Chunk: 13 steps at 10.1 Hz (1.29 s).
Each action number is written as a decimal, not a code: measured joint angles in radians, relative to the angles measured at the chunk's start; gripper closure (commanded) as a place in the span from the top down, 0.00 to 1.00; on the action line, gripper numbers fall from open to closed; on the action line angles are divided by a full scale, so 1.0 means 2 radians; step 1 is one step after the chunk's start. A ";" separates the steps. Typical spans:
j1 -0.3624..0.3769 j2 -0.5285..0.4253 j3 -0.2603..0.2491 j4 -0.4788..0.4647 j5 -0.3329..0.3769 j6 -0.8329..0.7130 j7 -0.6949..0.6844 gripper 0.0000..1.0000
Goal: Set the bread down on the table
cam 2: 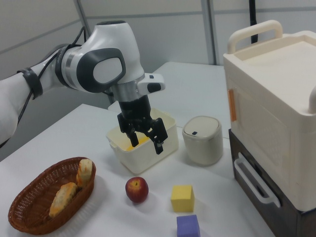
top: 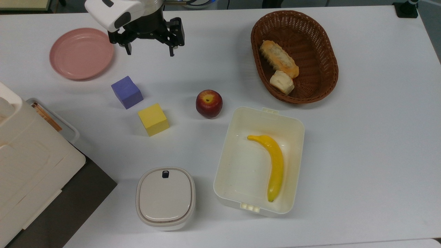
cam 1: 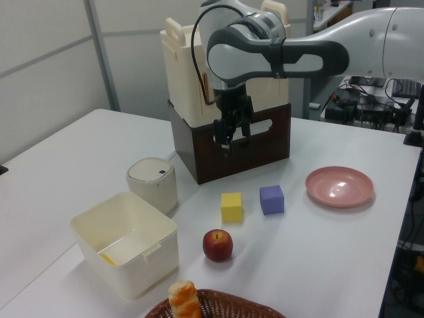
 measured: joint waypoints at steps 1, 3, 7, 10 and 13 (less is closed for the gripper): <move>0.000 0.000 0.000 0.000 0.000 0.000 0.000 1.00; 0.000 0.000 0.002 0.000 0.000 0.000 0.000 1.00; 0.001 0.001 0.004 -0.002 0.000 0.000 0.000 1.00; 0.004 0.006 0.015 -0.008 0.000 0.000 0.000 1.00; 0.025 0.016 0.025 -0.016 0.002 0.000 0.000 1.00</move>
